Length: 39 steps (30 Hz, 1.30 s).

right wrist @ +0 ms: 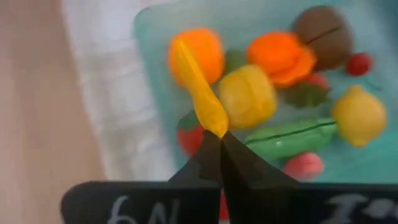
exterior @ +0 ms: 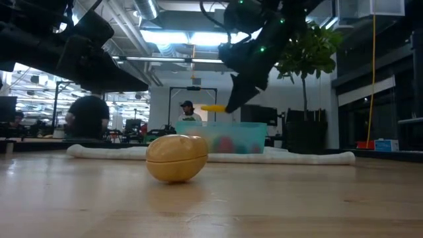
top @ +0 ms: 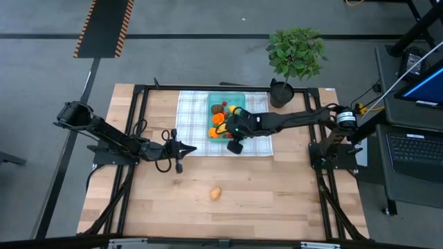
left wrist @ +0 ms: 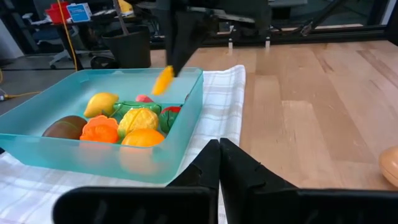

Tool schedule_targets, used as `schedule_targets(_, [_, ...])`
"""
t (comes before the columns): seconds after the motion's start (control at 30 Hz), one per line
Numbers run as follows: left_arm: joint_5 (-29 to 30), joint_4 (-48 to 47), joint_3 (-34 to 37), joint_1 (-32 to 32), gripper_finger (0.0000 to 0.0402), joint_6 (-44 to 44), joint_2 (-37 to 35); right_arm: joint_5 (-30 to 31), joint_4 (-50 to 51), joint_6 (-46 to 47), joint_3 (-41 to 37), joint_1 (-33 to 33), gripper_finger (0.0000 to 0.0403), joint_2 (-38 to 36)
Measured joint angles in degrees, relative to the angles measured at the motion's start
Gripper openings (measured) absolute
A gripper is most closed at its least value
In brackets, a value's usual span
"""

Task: Pick and placing Produce into tupperware
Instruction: Put the yellow corn into the green bin

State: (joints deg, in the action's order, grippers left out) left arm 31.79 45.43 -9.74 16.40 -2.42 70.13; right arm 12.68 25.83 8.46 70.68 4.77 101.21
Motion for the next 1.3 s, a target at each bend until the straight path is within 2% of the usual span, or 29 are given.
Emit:
schedule_targets(0.1, [0.0, 0.01, 0.0, 0.0, 0.0004, 0.0, 0.0, -3.41, 4.89, -2.17, 1.83, 0.29, 0.0, 0.04])
schedule_targets(0.27, [0.02, 0.02, 0.0, 0.0, 0.0017, -0.45, 0.0, -3.38, 9.39, -4.33, 2.69, 0.31, 0.0, 0.04])
schedule_targets(0.53, [0.02, 0.02, 0.0, 0.0, 0.0029, -0.48, 0.0, -3.34, 10.0, -4.58, 2.51, 0.38, 0.0001, 0.56])
schedule_targets(0.73, [0.02, 0.02, 0.0, 0.03, 0.0035, -0.99, 0.0, -3.31, 10.03, -4.59, 2.51, 0.6, 0.003, 1.17])
schedule_targets(0.9, [0.02, 0.0, 0.0, 0.3, 0.0028, -1.95, 0.0, -3.29, 10.51, -4.57, 2.49, 1.17, 0.004, 1.89])
schedule_targets(1.17, [0.02, -0.57, 0.0, 0.31, 0.0004, -1.95, 0.0, -3.27, 10.02, -6.27, 2.49, 1.35, 0.0013, 4.16])
schedule_targets(1.3, [0.02, -1.12, 0.0, 0.31, 0.0003, -1.95, 0.0, -3.21, 9.46, -5.94, 2.47, 1.34, 0.0022, 4.24])
